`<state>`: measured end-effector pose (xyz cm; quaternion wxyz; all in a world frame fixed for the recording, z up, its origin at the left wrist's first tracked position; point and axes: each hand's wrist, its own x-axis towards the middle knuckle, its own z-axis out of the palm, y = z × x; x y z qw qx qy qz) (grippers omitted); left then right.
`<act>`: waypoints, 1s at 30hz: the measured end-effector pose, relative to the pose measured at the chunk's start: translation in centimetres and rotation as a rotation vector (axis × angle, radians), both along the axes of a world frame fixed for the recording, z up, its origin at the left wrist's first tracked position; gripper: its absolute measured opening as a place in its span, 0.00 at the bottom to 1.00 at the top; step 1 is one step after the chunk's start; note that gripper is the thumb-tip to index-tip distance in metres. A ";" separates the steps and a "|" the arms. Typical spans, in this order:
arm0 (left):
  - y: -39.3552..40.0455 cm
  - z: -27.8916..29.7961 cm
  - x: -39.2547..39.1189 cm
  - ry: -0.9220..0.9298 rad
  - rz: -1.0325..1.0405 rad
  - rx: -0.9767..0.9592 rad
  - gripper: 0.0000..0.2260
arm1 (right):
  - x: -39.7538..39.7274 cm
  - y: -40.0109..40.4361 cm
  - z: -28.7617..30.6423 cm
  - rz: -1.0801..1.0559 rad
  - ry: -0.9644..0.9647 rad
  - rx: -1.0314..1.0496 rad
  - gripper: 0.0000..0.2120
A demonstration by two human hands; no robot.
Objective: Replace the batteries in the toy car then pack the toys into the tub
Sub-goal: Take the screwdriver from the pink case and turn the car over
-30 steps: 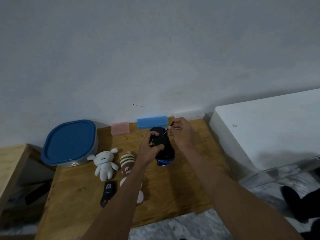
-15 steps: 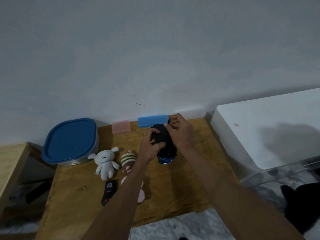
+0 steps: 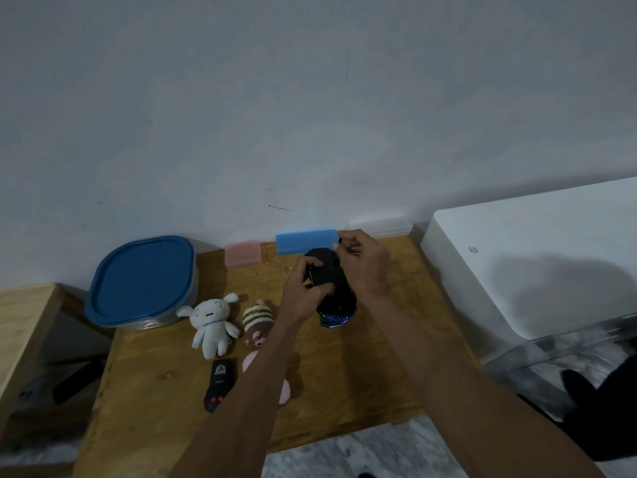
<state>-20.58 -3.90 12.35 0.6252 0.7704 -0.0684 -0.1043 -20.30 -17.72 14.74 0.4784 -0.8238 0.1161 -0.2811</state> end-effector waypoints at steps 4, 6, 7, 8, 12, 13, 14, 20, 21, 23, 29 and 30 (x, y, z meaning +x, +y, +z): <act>0.1 -0.2 0.1 0.027 0.013 -0.003 0.19 | -0.3 -0.2 0.0 0.008 -0.011 -0.082 0.11; 0.2 -0.2 0.2 0.023 0.014 -0.007 0.19 | -0.3 -0.1 -0.2 0.005 -0.007 -0.106 0.12; 0.2 -0.2 0.3 0.025 0.013 -0.010 0.18 | -0.3 -0.1 -0.3 -0.005 -0.001 -0.102 0.13; 0.1 -0.1 0.3 0.029 0.009 -0.012 0.18 | -0.3 0.0 -0.3 -0.012 0.003 -0.090 0.13; -0.1 -0.2 0.5 0.016 -0.020 -0.003 0.18 | -0.3 0.1 0.1 0.025 0.000 -0.109 0.15; -0.3 -0.2 0.5 0.012 -0.027 -0.007 0.18 | -0.4 0.2 0.2 0.037 -0.007 -0.114 0.16; -0.4 -0.2 0.5 0.012 -0.032 -0.010 0.18 | -0.4 0.3 0.2 0.042 -0.013 -0.120 0.16; -0.7 -0.2 0.3 -0.001 -0.038 -0.007 0.19 | -0.3 0.1 0.2 -0.023 -0.021 -0.119 0.13; -0.7 -0.2 0.2 0.003 -0.040 -0.008 0.19 | -0.4 0.1 0.3 -0.023 -0.013 -0.110 0.14; -0.7 -0.2 0.2 0.010 -0.049 -0.008 0.19 | -0.5 0.2 0.5 -0.021 -0.012 -0.097 0.16; -0.7 0.3 0.2 0.005 -0.044 -0.016 0.18 | -0.5 0.0 0.7 0.000 -0.034 -0.092 0.10; -0.7 0.4 0.3 0.003 -0.044 -0.019 0.18 | -0.4 0.1 0.6 -0.006 -0.042 -0.103 0.10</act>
